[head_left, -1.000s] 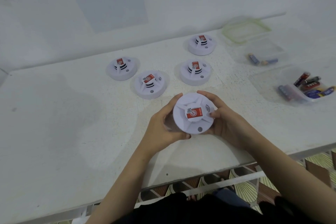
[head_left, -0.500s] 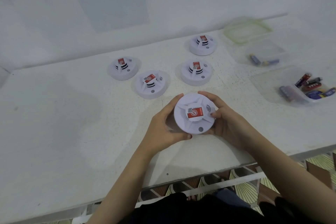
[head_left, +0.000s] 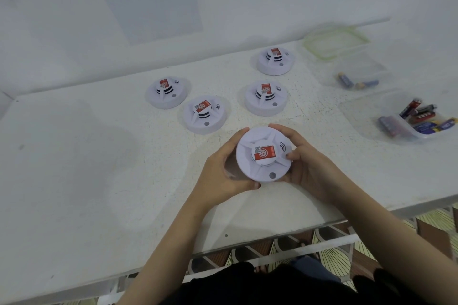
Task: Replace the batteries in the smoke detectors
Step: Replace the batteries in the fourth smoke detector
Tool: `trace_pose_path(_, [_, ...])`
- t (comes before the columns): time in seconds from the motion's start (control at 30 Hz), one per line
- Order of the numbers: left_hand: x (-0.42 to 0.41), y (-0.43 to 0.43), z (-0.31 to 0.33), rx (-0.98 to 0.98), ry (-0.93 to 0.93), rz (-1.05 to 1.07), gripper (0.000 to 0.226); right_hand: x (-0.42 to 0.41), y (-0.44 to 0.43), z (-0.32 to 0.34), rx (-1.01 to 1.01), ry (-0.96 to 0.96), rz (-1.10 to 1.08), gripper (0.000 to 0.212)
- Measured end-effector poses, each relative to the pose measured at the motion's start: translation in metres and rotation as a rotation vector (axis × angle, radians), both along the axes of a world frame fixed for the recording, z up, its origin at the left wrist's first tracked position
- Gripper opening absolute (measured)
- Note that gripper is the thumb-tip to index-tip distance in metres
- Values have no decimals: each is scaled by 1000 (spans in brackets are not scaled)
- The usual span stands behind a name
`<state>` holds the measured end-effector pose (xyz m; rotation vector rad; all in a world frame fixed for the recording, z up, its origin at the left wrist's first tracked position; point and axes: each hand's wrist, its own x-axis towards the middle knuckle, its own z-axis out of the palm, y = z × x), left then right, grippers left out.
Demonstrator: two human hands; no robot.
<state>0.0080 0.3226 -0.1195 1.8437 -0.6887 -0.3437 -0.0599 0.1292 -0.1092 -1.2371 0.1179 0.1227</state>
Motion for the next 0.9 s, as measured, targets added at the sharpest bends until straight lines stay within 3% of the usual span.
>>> trace_pose_path(0.9, [-1, -1, -2, 0, 7, -6, 98, -1, -2, 0, 4, -13, 15, 66])
